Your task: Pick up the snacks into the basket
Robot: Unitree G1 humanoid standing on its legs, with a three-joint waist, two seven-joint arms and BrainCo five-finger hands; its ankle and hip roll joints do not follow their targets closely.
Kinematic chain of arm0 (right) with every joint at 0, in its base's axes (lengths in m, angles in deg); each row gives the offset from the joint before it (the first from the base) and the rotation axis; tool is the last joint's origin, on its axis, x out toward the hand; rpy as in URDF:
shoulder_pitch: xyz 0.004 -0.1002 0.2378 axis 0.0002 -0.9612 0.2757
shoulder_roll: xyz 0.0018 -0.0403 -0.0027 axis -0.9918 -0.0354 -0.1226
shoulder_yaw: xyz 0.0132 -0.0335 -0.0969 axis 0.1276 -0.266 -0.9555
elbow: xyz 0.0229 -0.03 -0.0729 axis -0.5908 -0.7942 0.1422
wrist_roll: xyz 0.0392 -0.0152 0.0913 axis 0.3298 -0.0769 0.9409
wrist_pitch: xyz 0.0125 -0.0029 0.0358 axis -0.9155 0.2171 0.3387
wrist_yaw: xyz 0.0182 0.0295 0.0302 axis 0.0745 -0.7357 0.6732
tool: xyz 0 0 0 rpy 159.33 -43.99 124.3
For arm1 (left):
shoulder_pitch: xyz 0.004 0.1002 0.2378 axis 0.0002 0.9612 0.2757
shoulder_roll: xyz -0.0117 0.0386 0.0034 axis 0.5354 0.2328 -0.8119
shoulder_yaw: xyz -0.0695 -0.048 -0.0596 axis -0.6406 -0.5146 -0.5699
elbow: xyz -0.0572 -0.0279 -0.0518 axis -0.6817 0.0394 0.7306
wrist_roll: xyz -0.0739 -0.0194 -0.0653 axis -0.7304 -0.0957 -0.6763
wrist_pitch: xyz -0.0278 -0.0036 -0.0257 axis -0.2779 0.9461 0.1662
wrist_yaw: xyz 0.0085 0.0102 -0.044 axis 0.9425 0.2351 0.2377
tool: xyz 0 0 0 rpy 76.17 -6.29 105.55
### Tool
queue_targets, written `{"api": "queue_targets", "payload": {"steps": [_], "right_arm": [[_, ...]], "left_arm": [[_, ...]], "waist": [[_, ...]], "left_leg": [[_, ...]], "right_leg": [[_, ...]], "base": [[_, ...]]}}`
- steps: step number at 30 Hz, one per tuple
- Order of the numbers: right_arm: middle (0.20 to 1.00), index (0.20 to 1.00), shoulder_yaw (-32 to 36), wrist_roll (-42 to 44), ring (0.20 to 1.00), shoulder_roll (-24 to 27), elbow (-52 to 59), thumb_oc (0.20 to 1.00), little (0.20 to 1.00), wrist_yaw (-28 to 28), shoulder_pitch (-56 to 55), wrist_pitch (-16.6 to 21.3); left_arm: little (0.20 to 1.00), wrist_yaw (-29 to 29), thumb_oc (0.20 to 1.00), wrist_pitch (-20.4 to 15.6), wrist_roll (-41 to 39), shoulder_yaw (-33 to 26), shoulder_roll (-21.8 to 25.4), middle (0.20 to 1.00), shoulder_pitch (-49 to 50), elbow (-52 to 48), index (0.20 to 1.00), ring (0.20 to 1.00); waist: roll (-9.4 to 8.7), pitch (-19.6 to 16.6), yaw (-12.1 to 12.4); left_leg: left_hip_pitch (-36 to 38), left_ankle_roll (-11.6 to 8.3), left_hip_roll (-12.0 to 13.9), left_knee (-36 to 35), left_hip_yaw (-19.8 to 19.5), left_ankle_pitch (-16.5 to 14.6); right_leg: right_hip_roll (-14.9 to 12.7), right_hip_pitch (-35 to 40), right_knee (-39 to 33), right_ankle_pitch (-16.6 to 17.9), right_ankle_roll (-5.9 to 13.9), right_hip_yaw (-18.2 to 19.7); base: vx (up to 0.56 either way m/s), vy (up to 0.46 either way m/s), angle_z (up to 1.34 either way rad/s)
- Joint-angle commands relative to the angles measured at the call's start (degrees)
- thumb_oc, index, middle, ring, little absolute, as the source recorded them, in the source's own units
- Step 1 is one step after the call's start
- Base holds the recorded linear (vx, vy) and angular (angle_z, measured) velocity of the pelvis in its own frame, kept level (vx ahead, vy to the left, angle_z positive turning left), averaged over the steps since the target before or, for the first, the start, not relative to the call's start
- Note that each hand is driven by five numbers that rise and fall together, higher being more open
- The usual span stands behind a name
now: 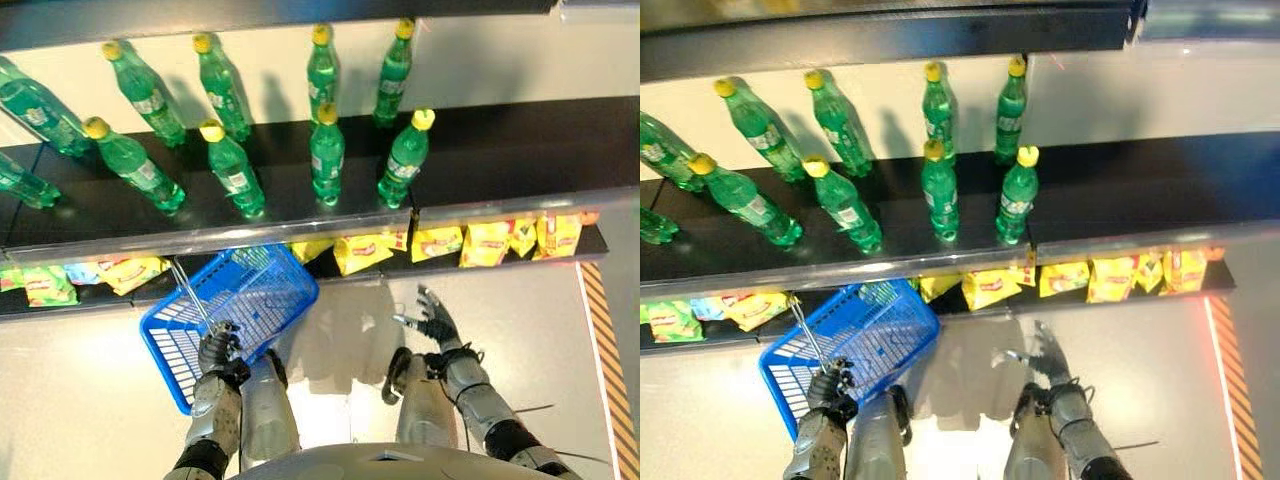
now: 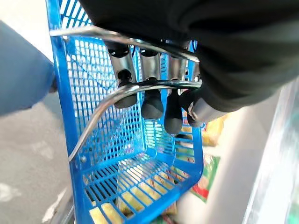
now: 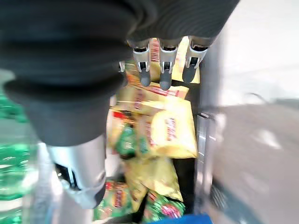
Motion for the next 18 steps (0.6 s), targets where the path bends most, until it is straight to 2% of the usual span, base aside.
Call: {"api": "queue_targets", "payload": {"steps": [1,9,18], "right_arm": [[1.0,1.0,1.41,-3.06,1.0,1.64,8.0,1.0,1.0,3.08,0.79,4.7],[1.0,1.0,9.62,-4.91,1.0,2.97,24.35,1.0,1.0,11.9,2.64,8.08],[1.0,1.0,11.77,-4.77,1.0,3.64,24.4,1.0,1.0,15.91,11.61,8.25]], "left_arm": [[0.2,1.69,0.2,-3.98,0.41,1.49,0.64,0.2,2.14,-5.03,0.2,0.2],[0.2,3.83,0.2,-4.74,-1.96,2.28,0.02,0.2,2.67,-5.41,0.2,0.2],[0.2,3.72,0.2,-4.87,-2.49,2.94,0.52,0.2,2.66,-5.13,0.2,0.2]], "waist": [[-0.27,-0.46,-0.71],[0.52,-0.66,-0.74],[0.72,-1.42,0.51]], "left_leg": [[-5.88,3.82,-1.15,6.05,1.28,-0.33],[-10.91,4.51,-0.21,10.85,-0.2,-2.49],[-10.61,4.44,-0.38,10.13,-0.4,-2.28]], "right_leg": [[1.0,0.73,3.19,-3.17,0.5,-1.17],[-0.18,-4.52,8.06,-5.73,0.13,-0.73],[-0.7,-3.48,7.76,-6.35,0.25,-1.8]], "base": [[-0.04,-0.006,-0.05],[0.0,0.0,0.0],[0.03,-0.006,0.03]]}}
